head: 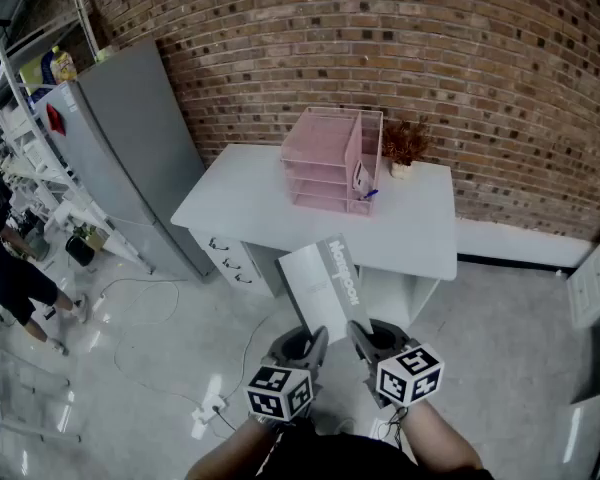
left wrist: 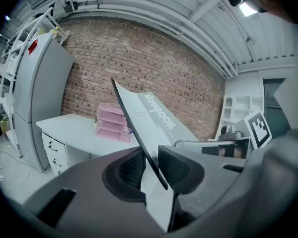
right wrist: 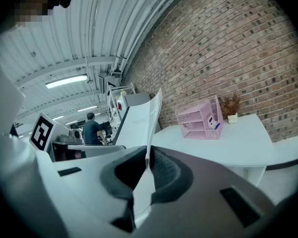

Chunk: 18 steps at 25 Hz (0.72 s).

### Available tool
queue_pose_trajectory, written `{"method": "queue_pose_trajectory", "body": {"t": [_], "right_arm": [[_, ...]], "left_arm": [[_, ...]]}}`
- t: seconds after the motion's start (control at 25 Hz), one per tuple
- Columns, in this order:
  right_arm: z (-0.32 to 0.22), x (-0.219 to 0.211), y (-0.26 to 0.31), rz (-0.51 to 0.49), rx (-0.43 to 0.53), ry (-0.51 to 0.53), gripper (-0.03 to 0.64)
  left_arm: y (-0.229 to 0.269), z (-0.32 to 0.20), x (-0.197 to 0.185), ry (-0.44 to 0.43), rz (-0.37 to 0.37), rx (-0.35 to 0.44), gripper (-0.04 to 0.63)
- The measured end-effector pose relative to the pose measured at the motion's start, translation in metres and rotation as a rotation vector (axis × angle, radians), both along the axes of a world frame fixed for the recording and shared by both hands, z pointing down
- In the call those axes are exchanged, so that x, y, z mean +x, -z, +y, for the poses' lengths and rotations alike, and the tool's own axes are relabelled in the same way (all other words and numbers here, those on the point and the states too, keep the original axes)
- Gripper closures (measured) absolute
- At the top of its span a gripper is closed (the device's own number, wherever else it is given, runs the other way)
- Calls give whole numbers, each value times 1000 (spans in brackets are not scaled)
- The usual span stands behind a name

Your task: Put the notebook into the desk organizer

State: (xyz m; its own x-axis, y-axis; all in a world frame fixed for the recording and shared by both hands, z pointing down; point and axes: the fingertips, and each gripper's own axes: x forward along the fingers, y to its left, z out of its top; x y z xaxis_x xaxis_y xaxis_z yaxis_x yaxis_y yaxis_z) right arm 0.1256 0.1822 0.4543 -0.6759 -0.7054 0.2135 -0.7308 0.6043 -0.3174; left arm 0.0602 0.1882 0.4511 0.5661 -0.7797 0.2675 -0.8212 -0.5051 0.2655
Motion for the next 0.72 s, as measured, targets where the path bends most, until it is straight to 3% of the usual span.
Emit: {"method": "queue_pose_trajectory", "body": {"t": [0.72], "right_arm": [[-5,5,-7,-15,-17,-7,589]], "left_arm": [[-8,-6,4,-6,3,-20,515]]}}
